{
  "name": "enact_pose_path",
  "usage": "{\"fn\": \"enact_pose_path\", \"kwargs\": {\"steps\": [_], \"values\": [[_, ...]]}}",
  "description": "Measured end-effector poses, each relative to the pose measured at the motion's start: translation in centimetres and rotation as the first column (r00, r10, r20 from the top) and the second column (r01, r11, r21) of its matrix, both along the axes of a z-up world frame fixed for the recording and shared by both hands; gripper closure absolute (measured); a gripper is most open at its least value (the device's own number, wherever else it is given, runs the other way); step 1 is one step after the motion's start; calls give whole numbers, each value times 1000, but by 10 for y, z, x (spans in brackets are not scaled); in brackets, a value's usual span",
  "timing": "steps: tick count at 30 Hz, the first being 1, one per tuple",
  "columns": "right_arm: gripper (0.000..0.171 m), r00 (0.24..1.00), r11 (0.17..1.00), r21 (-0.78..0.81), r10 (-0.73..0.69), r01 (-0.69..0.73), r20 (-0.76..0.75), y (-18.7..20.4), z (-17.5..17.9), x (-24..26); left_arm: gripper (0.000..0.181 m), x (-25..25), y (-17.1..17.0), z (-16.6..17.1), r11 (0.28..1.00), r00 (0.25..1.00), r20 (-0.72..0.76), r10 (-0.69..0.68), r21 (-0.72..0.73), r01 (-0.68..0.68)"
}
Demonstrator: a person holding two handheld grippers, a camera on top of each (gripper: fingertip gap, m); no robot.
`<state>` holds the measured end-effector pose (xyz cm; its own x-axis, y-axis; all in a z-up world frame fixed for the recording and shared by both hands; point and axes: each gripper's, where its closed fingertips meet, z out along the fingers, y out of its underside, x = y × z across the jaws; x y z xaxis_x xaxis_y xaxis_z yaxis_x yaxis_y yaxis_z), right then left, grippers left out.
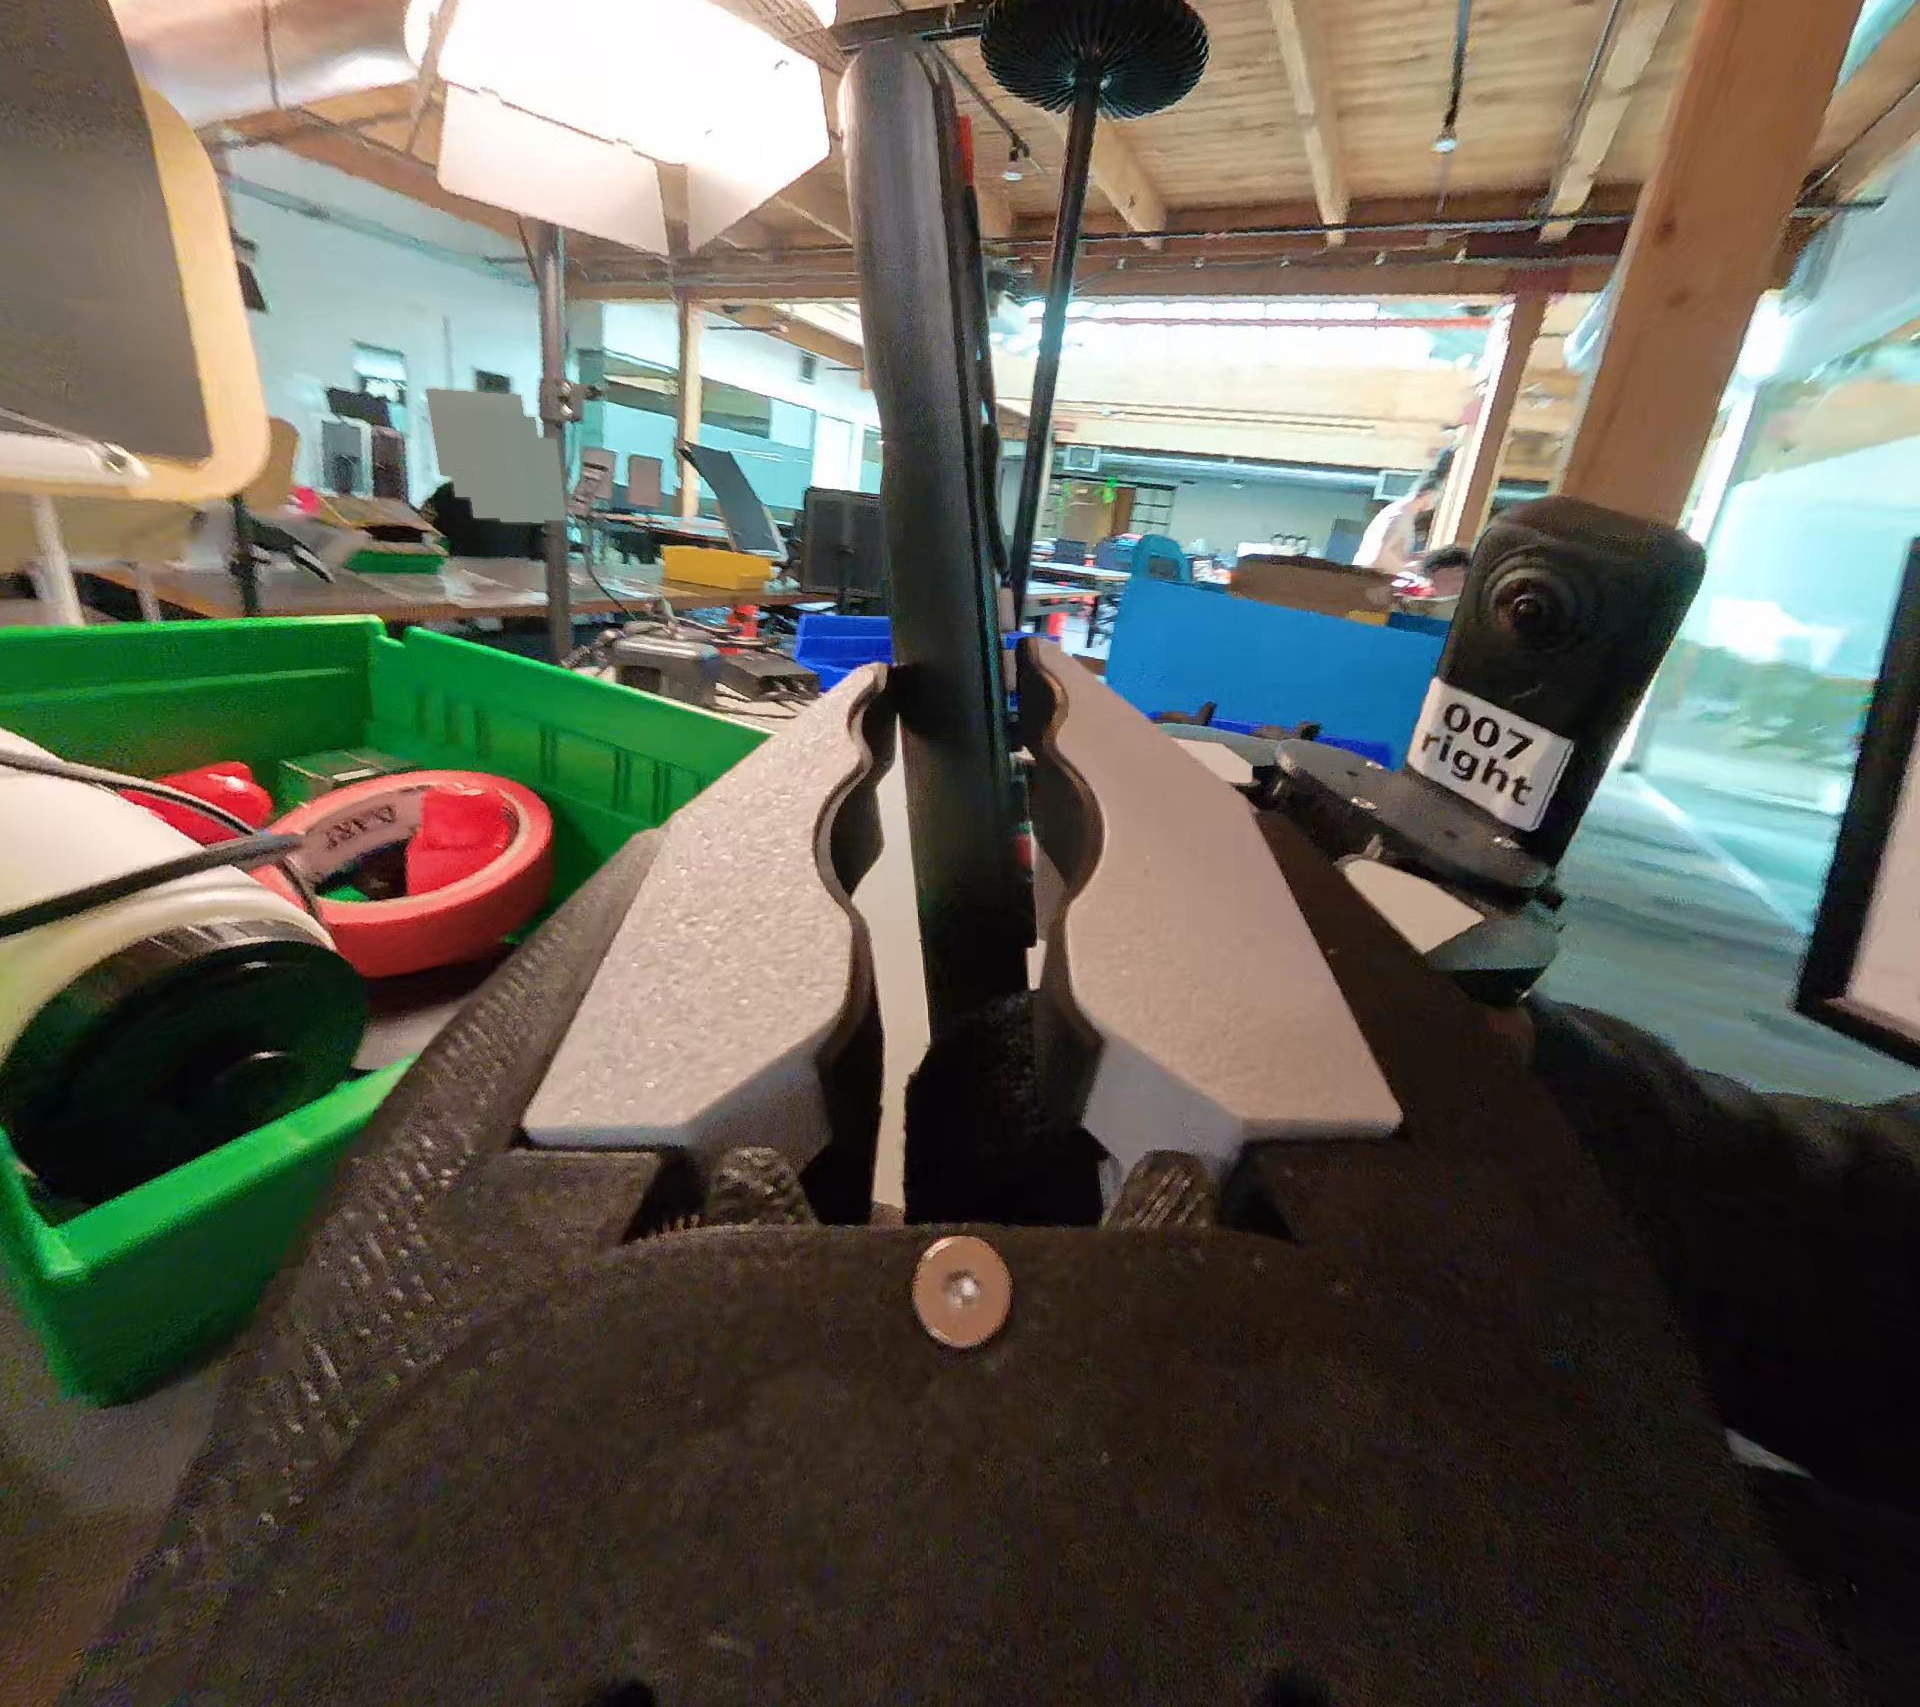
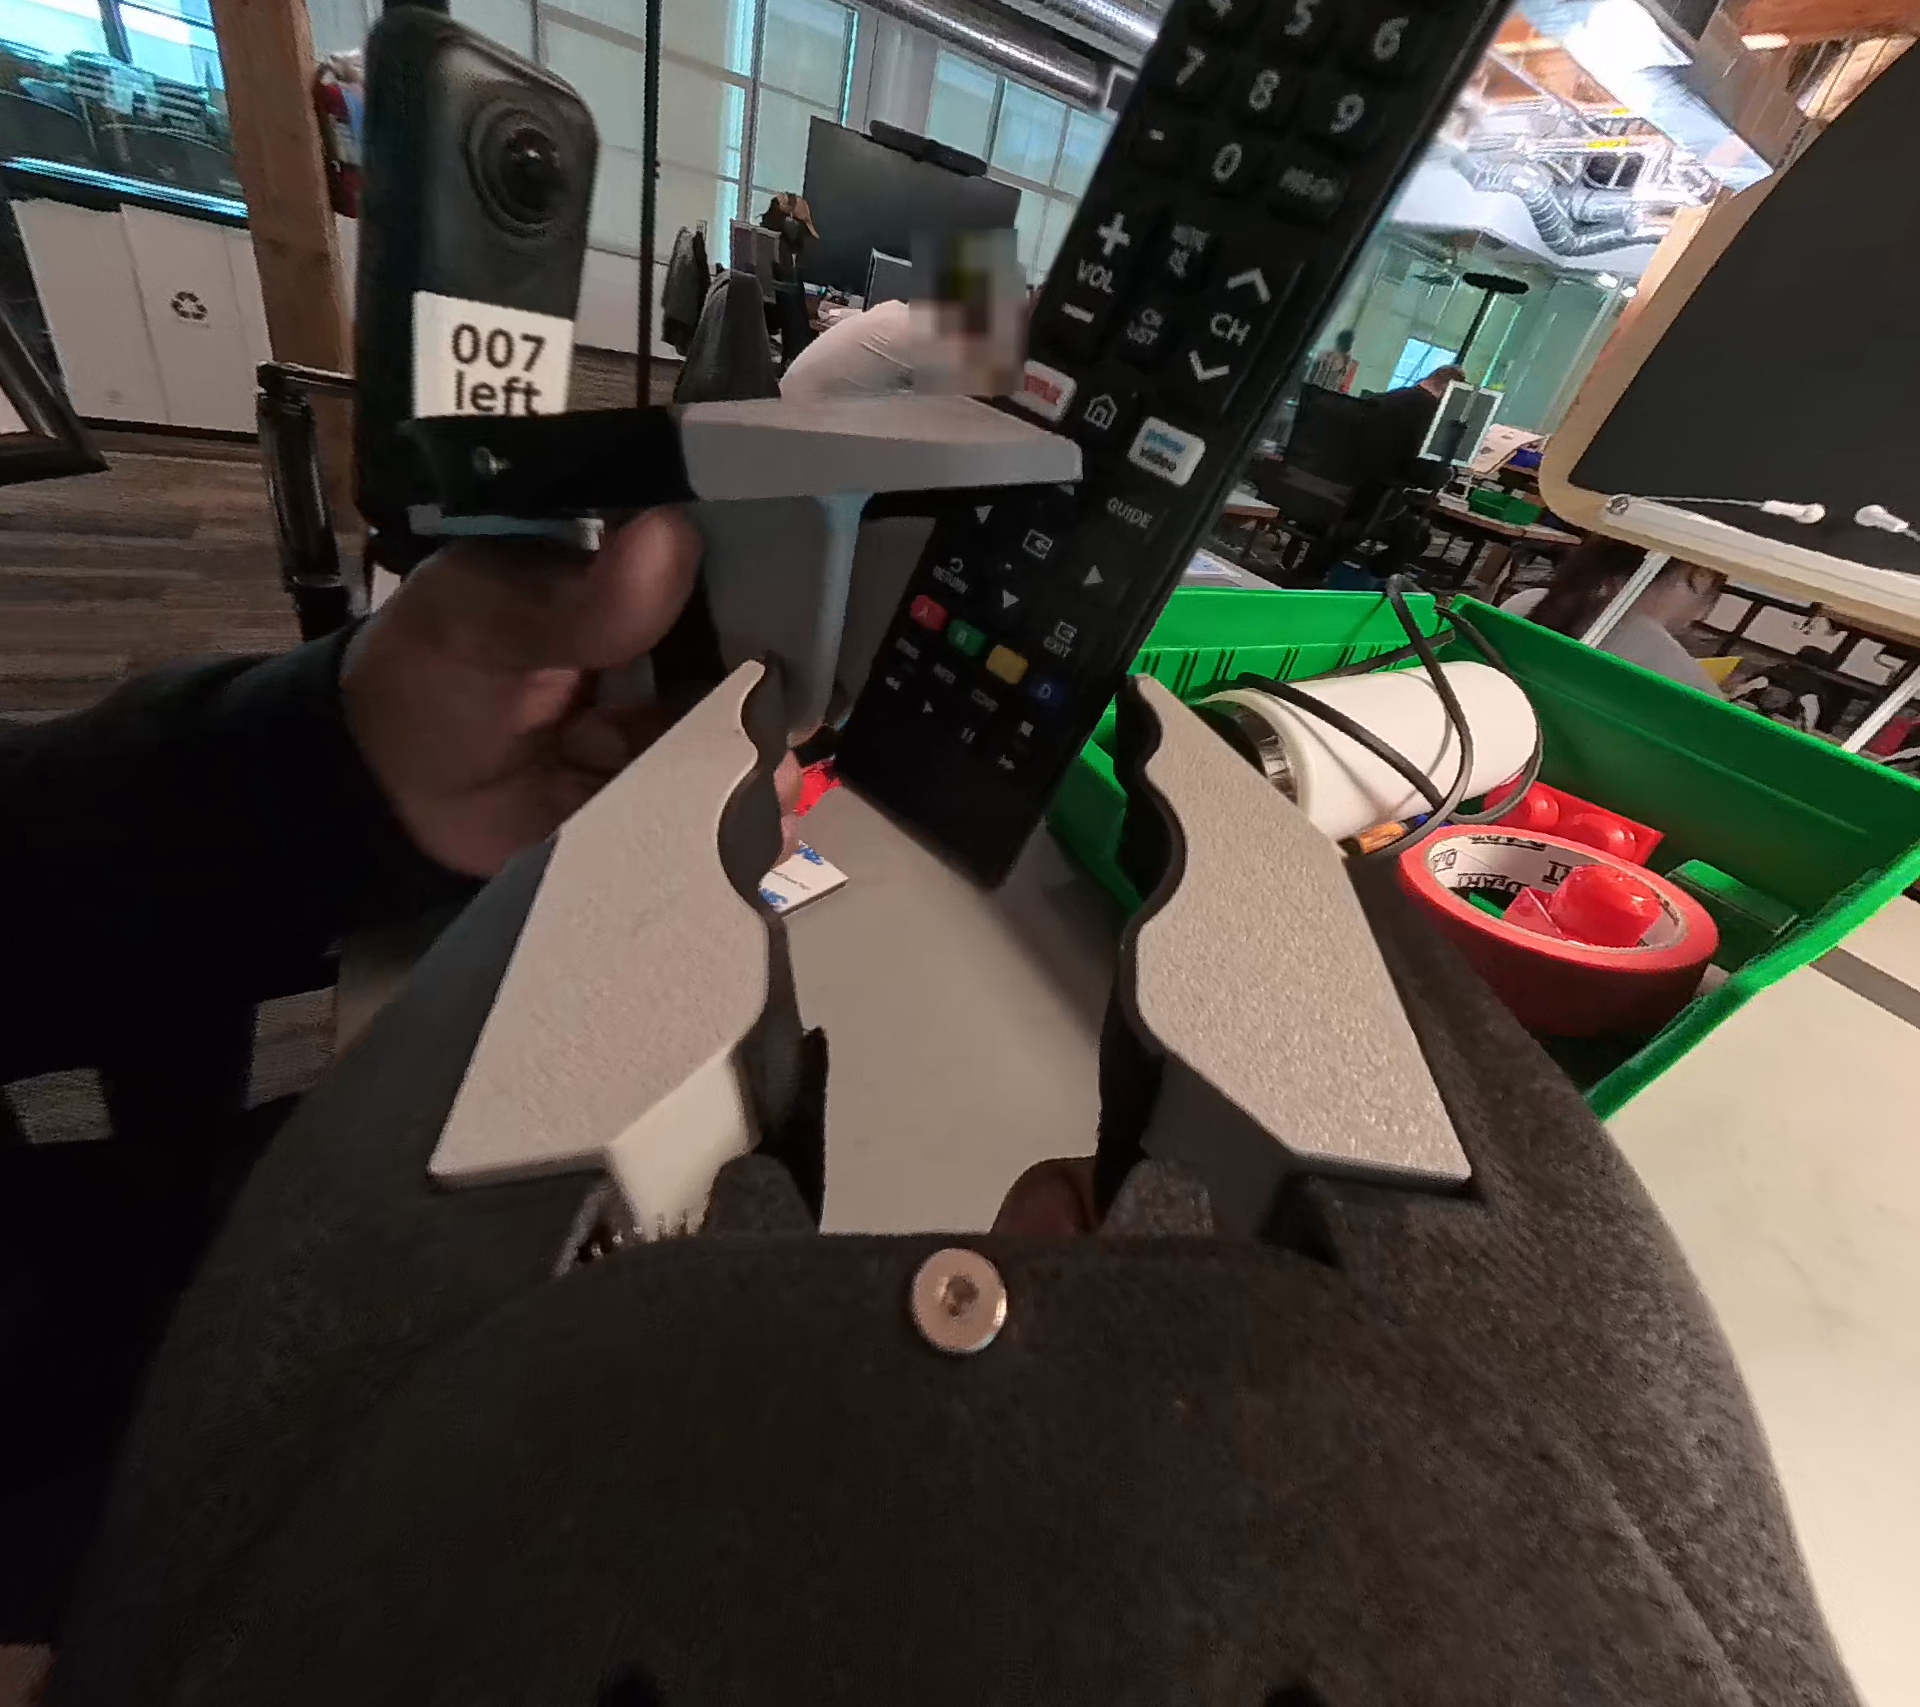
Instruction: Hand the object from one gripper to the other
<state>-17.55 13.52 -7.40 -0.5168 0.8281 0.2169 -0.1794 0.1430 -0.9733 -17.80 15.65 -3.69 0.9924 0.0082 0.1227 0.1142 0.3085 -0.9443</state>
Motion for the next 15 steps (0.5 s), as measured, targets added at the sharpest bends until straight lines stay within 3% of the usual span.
{"fn": "enact_pose_path", "kwargs": {"steps": [5, 11, 15], "values": [[105, 999, 999, -36, 29, -29, 17, -1, 1, 2, 157, 5, -2, 5, 1000, 998, -54, 17, 24, -16], [103, 1000, 1000, -19, 8, -7, 28, 1, -2, -1, 157, 0, 2, -4, 995, 988, 121, -100, 2, 100], [103, 999, 1000, 7, -22, 21, 28, 3, -4, -4, 157, -5, 5, -11, 995, 983, 160, -92, -30, 98]]}}
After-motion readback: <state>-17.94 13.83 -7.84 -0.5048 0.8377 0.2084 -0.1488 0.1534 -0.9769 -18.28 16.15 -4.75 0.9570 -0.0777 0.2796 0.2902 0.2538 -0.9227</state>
